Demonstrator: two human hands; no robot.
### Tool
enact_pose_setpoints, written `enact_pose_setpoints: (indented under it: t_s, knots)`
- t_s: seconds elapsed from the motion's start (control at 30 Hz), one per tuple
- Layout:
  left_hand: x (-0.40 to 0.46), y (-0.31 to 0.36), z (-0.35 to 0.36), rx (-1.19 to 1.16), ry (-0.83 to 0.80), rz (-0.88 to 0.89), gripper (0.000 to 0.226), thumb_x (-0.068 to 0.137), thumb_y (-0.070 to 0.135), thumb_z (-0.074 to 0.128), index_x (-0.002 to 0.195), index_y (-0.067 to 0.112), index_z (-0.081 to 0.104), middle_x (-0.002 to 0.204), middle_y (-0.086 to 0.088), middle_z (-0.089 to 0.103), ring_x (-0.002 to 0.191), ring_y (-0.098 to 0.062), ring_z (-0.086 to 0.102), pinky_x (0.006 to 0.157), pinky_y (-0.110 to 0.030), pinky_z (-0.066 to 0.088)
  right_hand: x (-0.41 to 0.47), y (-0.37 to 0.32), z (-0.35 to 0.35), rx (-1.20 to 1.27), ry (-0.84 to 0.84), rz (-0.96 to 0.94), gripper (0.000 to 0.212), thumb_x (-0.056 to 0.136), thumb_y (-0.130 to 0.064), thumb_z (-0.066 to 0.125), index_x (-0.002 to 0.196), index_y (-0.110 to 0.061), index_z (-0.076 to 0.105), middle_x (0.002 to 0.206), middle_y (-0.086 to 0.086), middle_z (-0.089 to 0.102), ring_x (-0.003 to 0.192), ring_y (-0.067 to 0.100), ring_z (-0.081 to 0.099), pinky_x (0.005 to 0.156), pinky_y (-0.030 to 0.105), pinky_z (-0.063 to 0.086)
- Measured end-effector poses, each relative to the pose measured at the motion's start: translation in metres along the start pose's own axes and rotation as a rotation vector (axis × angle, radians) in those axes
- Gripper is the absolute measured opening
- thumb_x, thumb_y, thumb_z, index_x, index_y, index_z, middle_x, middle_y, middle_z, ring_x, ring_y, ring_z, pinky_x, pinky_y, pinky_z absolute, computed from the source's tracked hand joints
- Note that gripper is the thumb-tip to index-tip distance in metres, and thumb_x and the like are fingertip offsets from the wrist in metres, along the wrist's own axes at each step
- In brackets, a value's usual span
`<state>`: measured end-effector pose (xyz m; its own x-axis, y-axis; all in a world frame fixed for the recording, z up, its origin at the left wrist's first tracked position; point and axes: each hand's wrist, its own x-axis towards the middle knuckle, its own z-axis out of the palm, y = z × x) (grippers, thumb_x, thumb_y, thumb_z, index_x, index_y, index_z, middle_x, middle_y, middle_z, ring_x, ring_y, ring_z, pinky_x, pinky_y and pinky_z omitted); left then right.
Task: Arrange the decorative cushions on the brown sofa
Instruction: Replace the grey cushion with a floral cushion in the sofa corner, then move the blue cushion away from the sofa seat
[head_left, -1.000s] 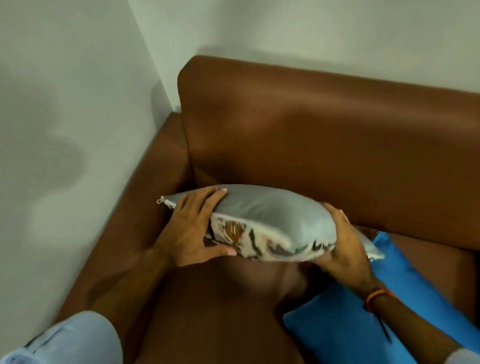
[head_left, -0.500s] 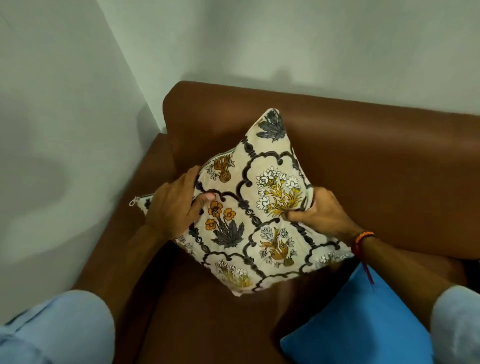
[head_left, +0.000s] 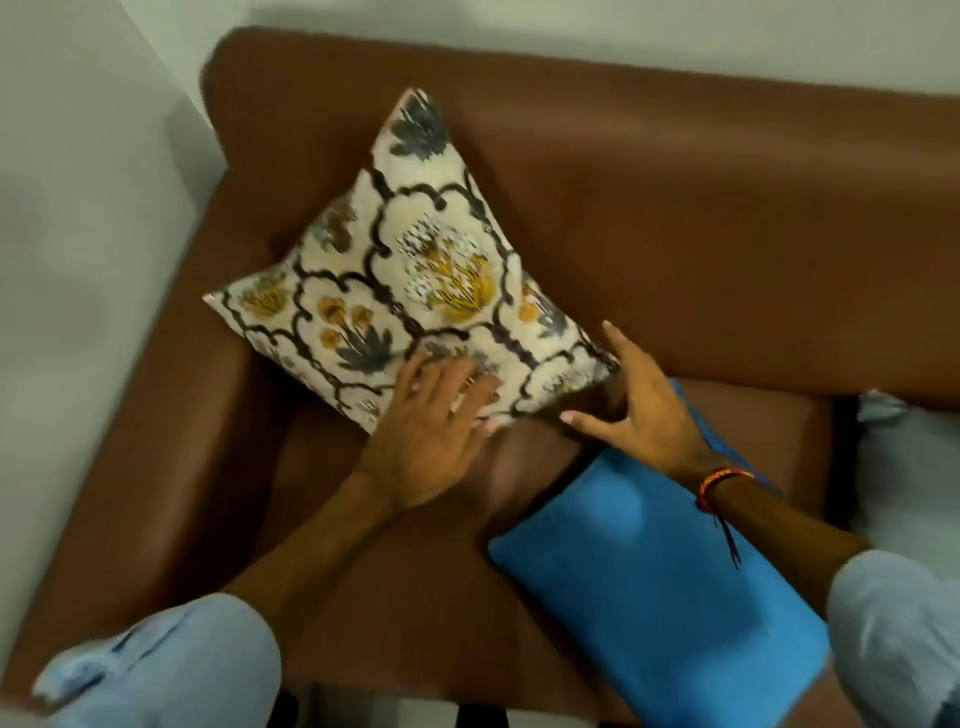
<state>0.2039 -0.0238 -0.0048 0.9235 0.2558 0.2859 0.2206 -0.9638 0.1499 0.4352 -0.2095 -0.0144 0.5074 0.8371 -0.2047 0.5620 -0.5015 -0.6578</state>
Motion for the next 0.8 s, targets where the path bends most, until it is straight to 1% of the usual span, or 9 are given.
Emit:
enact_pose_setpoints:
  t_s: [0.1,0.2,0.3,0.4,0.53,0.6,0.67,0.73,0.8]
  knots:
    - [-0.024,0.089,0.040,-0.085,-0.210,0.236,0.059,0.096,0.052,0.060,0.139,0.011,0.058,0.136,-0.016,0.063,0.127,-0.034,0.060,0.117,-0.055,0.039,-0.084,0.069,0.001,-0.209,-0.152,-0.067,0.116,0.081,-0.079,0.060,0.169,-0.018,0.015,0.174,-0.005,0.018,0.162,0.017,0.021,0.132,0.047,0.017]
    - [-0.059,0.163,0.078,-0.105,-0.417,0.438,0.078,0.088,0.066,0.062,0.145,0.013,0.057,0.145,-0.014,0.060,0.139,-0.034,0.054,0.119,-0.061,0.037,-0.174,0.134,0.002,-0.490,-0.282,-0.249,0.111,0.086,-0.082,0.055,0.168,-0.020,0.015,0.177,-0.002,0.012,0.164,0.024,0.017,0.130,0.054,0.014]
    - [-0.092,0.201,0.107,-0.020,-0.560,0.501,0.089,0.091,0.075,0.049,0.155,0.012,0.043,0.160,-0.023,0.041,0.154,-0.044,0.028,0.122,-0.066,0.026,-0.244,0.178,0.003,-0.575,-0.254,-0.358,0.106,0.087,-0.081,0.054,0.167,-0.019,0.025,0.177,-0.002,0.019,0.164,0.024,0.017,0.128,0.059,0.020]
    - [-0.100,0.208,0.120,0.069,-0.631,0.451,0.074,0.100,0.061,0.051,0.154,0.012,0.045,0.160,-0.027,0.040,0.151,-0.049,0.030,0.114,-0.070,0.038,-0.290,0.210,0.010,-0.698,-0.245,-0.517,0.103,0.086,-0.070,0.062,0.167,-0.018,0.027,0.177,-0.001,0.020,0.163,0.027,0.018,0.128,0.061,0.015]
    - [-0.086,0.218,0.127,0.093,-0.586,0.318,0.063,0.092,0.037,0.073,0.148,0.013,0.056,0.152,-0.025,0.052,0.146,-0.047,0.041,0.104,-0.073,0.046,-0.315,0.225,0.015,-0.783,-0.273,-0.489,0.125,0.065,-0.060,0.087,0.166,-0.015,0.028,0.177,0.003,0.015,0.162,0.032,0.017,0.121,0.065,0.023]
    - [-0.072,0.218,0.111,0.061,-0.572,0.217,0.080,0.074,0.036,0.086,0.146,0.013,0.059,0.147,-0.026,0.057,0.142,-0.046,0.047,0.100,-0.075,0.047,-0.308,0.222,0.005,-0.746,-0.193,-0.498,0.121,0.073,-0.060,0.084,0.167,-0.015,0.024,0.178,0.004,0.013,0.163,0.032,0.015,0.125,0.065,0.019]
    - [-0.052,0.206,0.093,-0.067,-0.455,0.100,0.103,0.059,0.038,0.089,0.151,0.014,0.051,0.147,-0.026,0.055,0.141,-0.047,0.049,0.101,-0.074,0.047,-0.284,0.215,-0.015,-0.641,-0.028,-0.502,0.104,0.090,-0.054,0.072,0.169,-0.016,0.015,0.178,0.006,0.014,0.164,0.031,0.013,0.129,0.064,0.011]
    - [-0.022,0.190,0.072,-0.199,-0.225,0.007,0.094,0.077,0.048,0.074,0.155,0.018,0.033,0.151,-0.022,0.043,0.144,-0.044,0.042,0.109,-0.071,0.041,-0.239,0.205,-0.043,-0.396,0.120,-0.401,0.088,0.099,-0.049,0.060,0.168,-0.016,0.017,0.173,0.011,0.023,0.164,0.030,0.015,0.130,0.061,0.010]
    - [0.014,0.176,0.053,-0.214,-0.076,-0.036,0.085,0.093,0.066,0.057,0.156,0.018,0.027,0.155,-0.021,0.036,0.148,-0.043,0.035,0.120,-0.069,0.027,-0.186,0.188,-0.083,-0.034,0.203,-0.246,0.081,0.099,-0.060,0.055,0.163,-0.019,0.028,0.166,0.006,0.036,0.159,0.023,0.028,0.132,0.055,0.013]
